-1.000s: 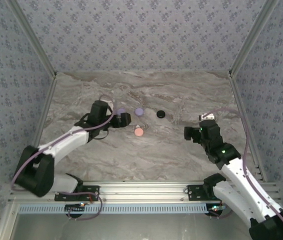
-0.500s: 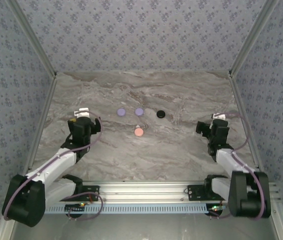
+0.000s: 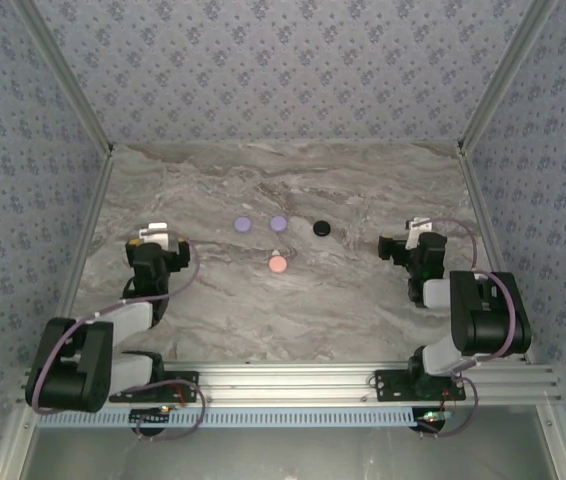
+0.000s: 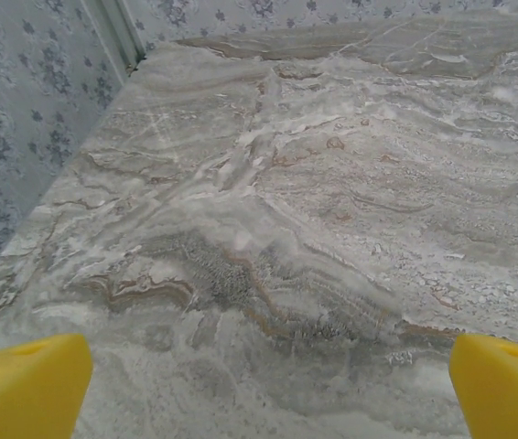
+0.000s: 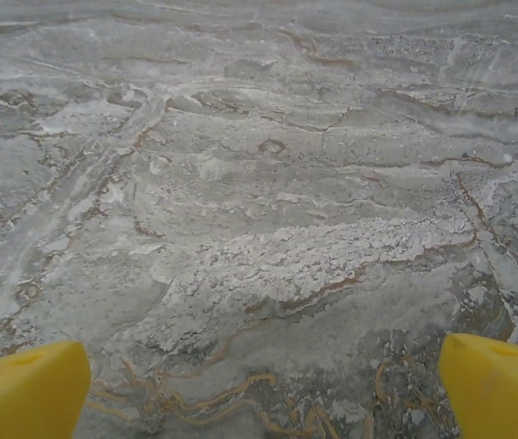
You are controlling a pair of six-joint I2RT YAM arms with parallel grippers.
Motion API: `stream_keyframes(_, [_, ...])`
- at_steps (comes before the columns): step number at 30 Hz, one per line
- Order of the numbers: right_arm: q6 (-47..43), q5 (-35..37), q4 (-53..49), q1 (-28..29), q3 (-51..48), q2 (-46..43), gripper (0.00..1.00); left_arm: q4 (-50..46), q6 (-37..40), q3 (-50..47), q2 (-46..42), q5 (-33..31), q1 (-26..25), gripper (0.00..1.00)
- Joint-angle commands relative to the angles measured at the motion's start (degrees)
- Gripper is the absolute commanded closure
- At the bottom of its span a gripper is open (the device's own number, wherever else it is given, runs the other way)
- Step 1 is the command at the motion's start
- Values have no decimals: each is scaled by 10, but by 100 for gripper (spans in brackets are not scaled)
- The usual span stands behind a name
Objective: Insert the wireless bluetooth earbuds into the charging case
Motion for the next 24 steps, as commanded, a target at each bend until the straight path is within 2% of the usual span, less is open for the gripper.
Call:
stream_keyframes(1, [-5, 5, 12, -3, 27, 3, 0, 111, 12, 8, 41, 76, 23, 1])
stream_keyframes(7, [-8, 14, 9, 1, 29, 3, 0, 128, -2, 60, 165, 99, 44, 1])
stream_keyframes(9, [-11, 21, 8, 5, 29, 3, 0, 60, -19, 88, 160, 115, 61, 1])
stream_keyframes(11, [-12, 24, 8, 7, 29, 3, 0, 61, -33, 92, 163, 134, 77, 1])
stream_keyframes(24, [-12, 24, 6, 7, 29, 2, 0, 63, -31, 92, 165, 129, 76, 1])
